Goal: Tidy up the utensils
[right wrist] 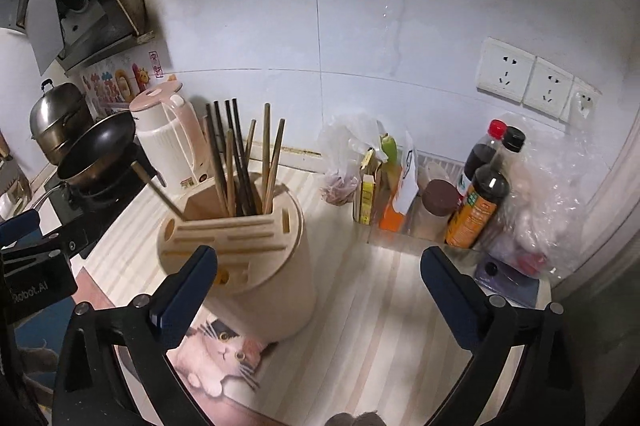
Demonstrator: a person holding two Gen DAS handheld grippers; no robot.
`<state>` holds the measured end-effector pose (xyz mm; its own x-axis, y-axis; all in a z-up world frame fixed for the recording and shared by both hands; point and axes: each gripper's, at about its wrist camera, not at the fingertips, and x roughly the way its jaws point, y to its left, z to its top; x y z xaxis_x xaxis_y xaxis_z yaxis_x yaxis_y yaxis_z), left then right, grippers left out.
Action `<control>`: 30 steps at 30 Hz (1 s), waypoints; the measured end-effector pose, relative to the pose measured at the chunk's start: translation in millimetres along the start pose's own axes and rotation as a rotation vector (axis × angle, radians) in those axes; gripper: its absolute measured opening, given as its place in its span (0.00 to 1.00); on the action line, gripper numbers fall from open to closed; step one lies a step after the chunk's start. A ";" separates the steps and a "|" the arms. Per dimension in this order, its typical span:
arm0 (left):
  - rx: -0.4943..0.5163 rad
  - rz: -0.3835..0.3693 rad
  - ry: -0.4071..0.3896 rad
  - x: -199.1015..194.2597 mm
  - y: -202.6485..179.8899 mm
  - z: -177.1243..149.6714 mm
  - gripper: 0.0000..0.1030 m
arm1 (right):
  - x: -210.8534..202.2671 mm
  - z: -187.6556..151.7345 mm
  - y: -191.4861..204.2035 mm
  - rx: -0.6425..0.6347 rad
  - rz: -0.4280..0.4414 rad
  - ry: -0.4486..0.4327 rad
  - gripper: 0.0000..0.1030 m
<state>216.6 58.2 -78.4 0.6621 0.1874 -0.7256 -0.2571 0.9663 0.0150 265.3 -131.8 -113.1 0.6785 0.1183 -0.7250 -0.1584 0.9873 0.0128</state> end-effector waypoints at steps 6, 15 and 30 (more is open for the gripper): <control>0.024 -0.041 -0.043 -50.1 10.6 -13.2 1.00 | -50.7 -13.5 1.0 0.029 -0.024 -0.032 1.00; 0.095 -0.116 -0.134 -153.4 47.9 -46.7 1.00 | -184.1 -53.0 29.9 0.091 -0.139 -0.155 1.00; 0.149 -0.198 -0.181 -238.1 92.1 -84.0 1.00 | -347.8 -115.5 91.8 0.158 -0.256 -0.264 1.00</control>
<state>-23.8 87.7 37.9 0.8070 0.0087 -0.5905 -0.0135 0.9999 -0.0037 -68.1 -94.5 60.7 0.8458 -0.1306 -0.5173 0.1380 0.9901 -0.0244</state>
